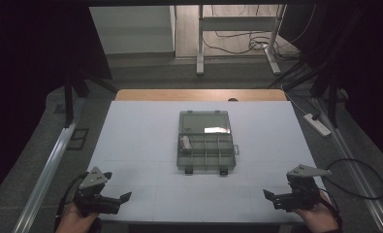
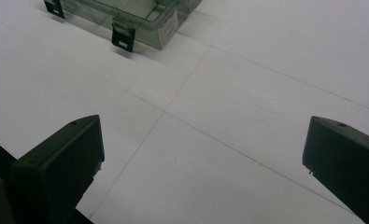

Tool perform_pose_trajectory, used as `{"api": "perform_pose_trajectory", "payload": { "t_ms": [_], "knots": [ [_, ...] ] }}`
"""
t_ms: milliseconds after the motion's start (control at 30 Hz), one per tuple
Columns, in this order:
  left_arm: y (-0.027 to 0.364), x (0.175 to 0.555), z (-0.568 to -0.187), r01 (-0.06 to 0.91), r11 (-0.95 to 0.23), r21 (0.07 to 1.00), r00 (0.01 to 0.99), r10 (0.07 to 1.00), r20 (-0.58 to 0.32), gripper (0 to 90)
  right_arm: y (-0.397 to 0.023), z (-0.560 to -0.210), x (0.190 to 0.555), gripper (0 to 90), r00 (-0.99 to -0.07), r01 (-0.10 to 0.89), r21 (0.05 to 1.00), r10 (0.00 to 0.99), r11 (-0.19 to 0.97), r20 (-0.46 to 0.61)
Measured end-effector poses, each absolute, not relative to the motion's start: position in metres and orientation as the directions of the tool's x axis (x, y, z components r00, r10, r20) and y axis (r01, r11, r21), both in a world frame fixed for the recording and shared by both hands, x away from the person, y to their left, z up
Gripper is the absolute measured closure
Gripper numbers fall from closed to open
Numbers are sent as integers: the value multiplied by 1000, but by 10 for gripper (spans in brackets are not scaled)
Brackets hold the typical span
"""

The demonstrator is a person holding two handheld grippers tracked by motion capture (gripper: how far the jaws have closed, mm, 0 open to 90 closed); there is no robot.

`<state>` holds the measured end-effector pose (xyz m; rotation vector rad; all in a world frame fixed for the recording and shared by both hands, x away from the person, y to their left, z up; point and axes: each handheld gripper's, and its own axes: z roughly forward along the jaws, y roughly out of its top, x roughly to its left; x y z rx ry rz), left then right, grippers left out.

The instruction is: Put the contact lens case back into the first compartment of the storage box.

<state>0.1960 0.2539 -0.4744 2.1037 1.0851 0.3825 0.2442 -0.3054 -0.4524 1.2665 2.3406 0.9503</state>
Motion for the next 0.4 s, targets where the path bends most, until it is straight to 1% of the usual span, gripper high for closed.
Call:
{"api": "perform_pose_trajectory", "payload": {
  "t_ms": [400],
  "knots": [
    [254,197,-474,582,-377,720,600,797,-68,34,-309,-452,241,0,-552,623,674,834,397,18]
  ]
}}
